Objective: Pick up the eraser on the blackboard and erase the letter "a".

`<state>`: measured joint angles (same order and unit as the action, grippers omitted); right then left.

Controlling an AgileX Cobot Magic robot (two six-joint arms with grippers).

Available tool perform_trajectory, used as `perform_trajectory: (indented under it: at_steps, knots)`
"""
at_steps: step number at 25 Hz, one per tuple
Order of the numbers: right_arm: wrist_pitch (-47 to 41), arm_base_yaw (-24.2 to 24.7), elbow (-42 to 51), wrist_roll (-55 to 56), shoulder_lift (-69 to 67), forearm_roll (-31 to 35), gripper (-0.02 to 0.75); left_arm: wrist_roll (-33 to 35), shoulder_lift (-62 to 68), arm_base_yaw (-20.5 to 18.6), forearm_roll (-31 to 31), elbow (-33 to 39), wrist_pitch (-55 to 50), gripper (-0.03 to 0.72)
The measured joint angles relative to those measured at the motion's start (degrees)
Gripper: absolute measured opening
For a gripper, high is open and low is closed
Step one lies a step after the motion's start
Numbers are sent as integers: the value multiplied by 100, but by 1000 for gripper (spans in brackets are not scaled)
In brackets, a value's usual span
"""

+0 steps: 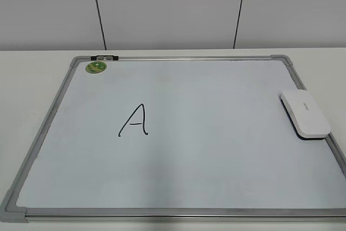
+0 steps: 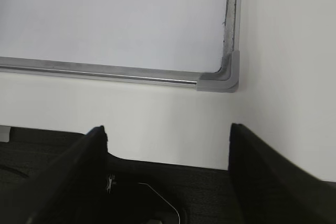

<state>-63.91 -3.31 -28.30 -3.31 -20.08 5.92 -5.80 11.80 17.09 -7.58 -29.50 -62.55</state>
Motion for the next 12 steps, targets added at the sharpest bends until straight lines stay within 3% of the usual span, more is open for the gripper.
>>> perform_trajectory:
  at_steps: [12]
  knots:
    - [0, 0, 0, 0, 25, 0, 533, 0, 0, 0, 0, 0, 0, 316]
